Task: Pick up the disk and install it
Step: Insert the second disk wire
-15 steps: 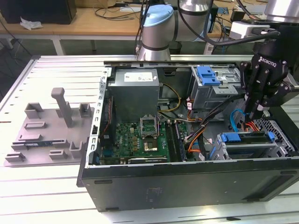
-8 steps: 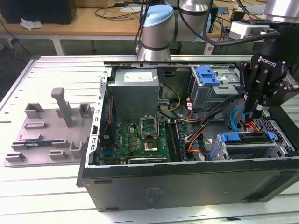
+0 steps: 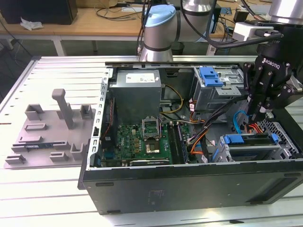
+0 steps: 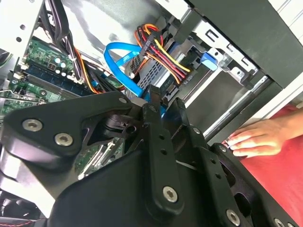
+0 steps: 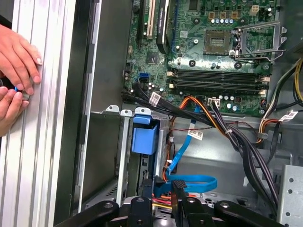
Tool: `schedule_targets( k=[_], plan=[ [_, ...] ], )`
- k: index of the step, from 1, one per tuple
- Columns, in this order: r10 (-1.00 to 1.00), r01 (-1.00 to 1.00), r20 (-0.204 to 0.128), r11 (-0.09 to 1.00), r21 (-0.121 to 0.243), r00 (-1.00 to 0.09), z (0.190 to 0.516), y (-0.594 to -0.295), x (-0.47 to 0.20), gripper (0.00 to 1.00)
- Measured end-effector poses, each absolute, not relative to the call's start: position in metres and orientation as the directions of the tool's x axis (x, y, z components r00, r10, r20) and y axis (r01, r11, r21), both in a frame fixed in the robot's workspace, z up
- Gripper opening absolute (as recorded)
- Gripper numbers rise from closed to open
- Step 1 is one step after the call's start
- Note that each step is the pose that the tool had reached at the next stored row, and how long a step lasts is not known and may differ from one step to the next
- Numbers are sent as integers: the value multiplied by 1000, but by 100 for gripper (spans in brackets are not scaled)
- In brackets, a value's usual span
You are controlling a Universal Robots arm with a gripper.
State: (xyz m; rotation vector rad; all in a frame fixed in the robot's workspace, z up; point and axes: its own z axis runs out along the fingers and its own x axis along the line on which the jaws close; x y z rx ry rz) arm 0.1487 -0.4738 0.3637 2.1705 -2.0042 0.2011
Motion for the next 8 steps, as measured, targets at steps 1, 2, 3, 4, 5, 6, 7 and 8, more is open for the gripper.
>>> schedule_targets(
  k=[1,2,3,4,5,6,7,8],
  plan=[
    [-973,-997,219,-70,40,78,364,-474,149,30],
    [-973,-997,219,-66,40,73,364,-474,149,30],
    [-974,-997,217,-60,40,68,364,-475,149,30],
    [-974,-998,216,-56,40,64,364,-475,149,30],
    [-975,-998,214,-50,40,57,364,-475,149,30],
    [-976,-998,212,-45,40,53,364,-475,149,30],
    [-977,-998,210,-40,40,48,364,-475,149,30],
    [-978,-999,206,-36,40,44,364,-475,149,30]
  ],
)
